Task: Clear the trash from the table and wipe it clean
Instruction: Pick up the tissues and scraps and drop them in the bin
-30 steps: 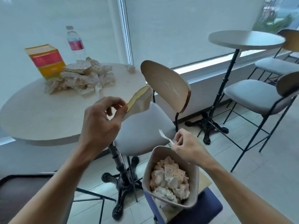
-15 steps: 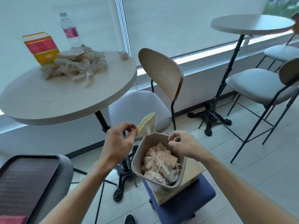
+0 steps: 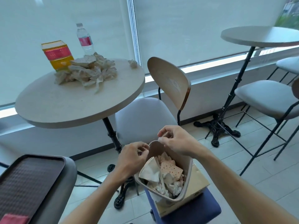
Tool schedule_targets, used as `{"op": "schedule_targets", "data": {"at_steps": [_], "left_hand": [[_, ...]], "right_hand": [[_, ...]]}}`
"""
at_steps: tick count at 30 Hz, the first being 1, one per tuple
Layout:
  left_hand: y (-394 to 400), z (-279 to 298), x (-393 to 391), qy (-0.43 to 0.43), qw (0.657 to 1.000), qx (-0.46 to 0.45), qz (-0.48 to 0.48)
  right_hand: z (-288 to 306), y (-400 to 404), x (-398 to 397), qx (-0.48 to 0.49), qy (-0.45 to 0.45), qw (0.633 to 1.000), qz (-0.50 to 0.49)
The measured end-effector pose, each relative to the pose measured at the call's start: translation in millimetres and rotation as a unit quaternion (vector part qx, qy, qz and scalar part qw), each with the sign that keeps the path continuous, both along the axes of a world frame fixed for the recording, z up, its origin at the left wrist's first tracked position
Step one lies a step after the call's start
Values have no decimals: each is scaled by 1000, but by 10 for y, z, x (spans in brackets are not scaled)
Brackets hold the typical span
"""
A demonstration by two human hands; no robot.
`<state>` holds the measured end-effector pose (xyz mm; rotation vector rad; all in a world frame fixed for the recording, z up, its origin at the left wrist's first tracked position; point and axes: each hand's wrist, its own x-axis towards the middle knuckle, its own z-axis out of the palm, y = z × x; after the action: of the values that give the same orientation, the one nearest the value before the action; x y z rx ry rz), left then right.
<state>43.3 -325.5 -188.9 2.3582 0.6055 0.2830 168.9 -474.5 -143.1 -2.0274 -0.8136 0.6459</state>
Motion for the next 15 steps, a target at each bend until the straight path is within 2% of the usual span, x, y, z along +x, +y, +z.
{"op": "schedule_targets", "data": {"at_steps": [7,11,15], "left_hand": [[489,1116,-16,-119,990,75,-4],[915,1540,6,-134,984,114,13],[1422,1683,116,-125,982,134,36]], "right_hand": [[577,528,156,62,-26,997,32],[875,904,304,100,-50,994,13],[1092,1330,517,122,-69,990,-29]]}}
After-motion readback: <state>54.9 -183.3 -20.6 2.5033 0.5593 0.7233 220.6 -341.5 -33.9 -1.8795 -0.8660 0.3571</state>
